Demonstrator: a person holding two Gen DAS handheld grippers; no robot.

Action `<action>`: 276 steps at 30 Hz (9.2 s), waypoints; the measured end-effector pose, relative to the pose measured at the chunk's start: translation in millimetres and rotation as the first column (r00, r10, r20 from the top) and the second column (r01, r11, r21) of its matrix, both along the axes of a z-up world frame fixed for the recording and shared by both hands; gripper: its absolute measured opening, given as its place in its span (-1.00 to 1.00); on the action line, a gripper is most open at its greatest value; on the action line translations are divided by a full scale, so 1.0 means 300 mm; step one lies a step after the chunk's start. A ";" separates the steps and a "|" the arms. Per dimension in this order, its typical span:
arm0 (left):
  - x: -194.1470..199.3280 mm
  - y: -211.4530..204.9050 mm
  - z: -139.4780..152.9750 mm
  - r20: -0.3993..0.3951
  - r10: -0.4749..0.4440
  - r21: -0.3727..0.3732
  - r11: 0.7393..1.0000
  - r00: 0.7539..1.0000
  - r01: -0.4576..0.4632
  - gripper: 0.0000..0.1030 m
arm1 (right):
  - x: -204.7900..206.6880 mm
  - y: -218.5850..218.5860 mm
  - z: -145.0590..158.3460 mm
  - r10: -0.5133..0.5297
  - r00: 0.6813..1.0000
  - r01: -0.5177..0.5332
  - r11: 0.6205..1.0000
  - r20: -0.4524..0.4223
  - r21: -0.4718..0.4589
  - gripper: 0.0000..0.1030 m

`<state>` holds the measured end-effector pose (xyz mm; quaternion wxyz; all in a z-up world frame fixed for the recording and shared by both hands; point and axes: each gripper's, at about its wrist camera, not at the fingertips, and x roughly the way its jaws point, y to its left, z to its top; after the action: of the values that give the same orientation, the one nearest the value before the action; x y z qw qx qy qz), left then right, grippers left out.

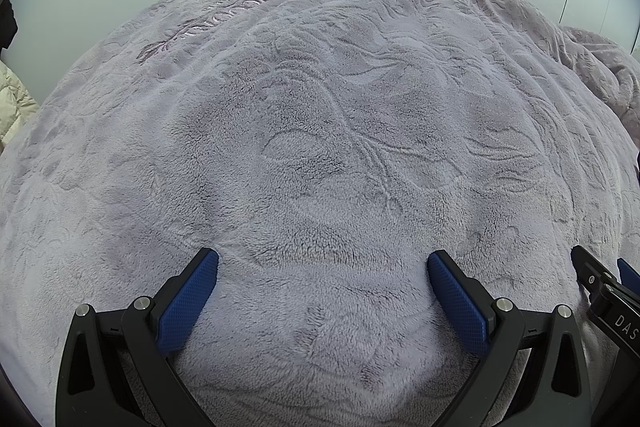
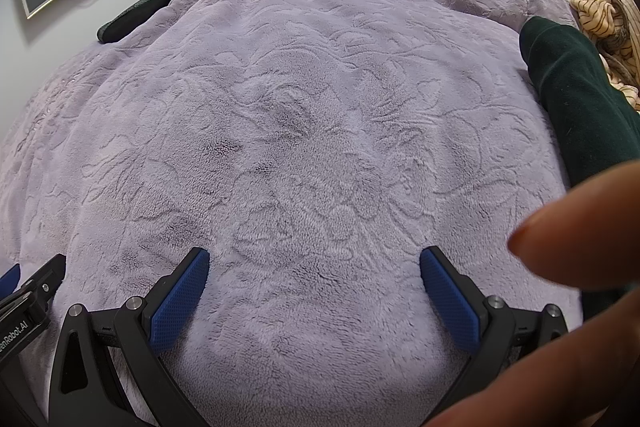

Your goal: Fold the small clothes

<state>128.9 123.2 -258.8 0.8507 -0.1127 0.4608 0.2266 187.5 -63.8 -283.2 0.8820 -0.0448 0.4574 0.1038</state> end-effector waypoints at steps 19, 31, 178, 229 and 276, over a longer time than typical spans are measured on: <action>0.000 0.000 0.000 0.000 0.000 0.000 1.000 1.000 0.000 1.00 | 0.001 -0.002 -0.001 0.000 1.000 0.000 1.000 0.000 0.000 1.00; -0.001 0.001 0.000 0.000 0.000 0.000 1.000 1.000 0.000 1.00 | 0.000 0.002 -0.005 0.000 1.000 0.000 1.000 -0.002 -0.005 1.00; -0.005 -0.008 -0.001 0.002 -0.002 0.012 1.000 1.000 0.002 1.00 | 0.001 0.000 -0.007 -0.001 1.000 0.001 1.000 -0.003 -0.002 1.00; -0.030 -0.006 0.002 0.056 0.001 0.019 1.000 0.998 -0.002 1.00 | 0.001 0.000 -0.007 -0.001 1.000 0.001 1.000 -0.003 -0.001 1.00; -0.031 -0.007 0.002 0.067 0.002 0.021 1.000 0.998 -0.004 1.00 | 0.001 -0.001 -0.008 -0.001 1.000 0.001 1.000 -0.003 -0.001 1.00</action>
<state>119.5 121.0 -258.2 0.8665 -0.1119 0.4293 0.2289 187.7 -64.0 -285.6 0.8814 -0.0450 0.4587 0.1034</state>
